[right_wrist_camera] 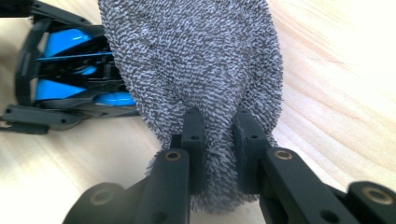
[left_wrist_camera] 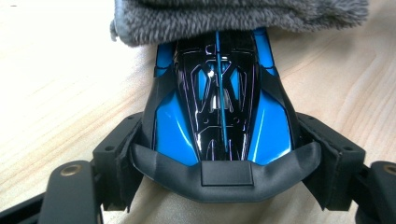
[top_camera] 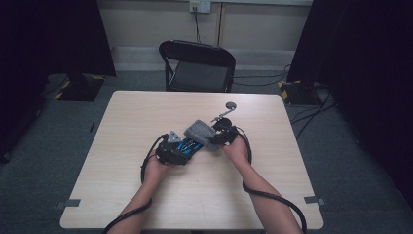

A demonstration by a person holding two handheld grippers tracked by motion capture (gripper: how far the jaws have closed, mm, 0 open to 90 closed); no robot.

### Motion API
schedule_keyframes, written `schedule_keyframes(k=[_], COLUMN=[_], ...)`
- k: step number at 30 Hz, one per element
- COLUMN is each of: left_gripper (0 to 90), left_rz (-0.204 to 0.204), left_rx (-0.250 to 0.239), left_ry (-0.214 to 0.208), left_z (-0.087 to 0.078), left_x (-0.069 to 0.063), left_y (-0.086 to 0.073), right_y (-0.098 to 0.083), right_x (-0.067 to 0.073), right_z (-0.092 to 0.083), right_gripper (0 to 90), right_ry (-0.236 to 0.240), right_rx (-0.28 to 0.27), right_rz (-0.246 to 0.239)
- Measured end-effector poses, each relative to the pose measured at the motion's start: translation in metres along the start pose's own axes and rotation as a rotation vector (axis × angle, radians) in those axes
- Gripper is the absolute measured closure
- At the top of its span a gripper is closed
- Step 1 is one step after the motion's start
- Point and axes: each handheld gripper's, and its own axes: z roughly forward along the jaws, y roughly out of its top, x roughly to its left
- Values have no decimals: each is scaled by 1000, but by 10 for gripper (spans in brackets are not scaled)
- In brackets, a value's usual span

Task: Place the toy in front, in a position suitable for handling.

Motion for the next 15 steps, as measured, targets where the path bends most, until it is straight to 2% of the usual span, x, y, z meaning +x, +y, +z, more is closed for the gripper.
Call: schedule_keyframes(k=[15], left_gripper=[242], left_rz=[0], left_rx=[0], left_ry=[0], left_z=[0], left_x=[0], left_y=[0], right_y=[-1], right_x=[-22], right_z=[4], right_gripper=[770], right_ry=[-41], right_rx=[7], right_rz=[55])
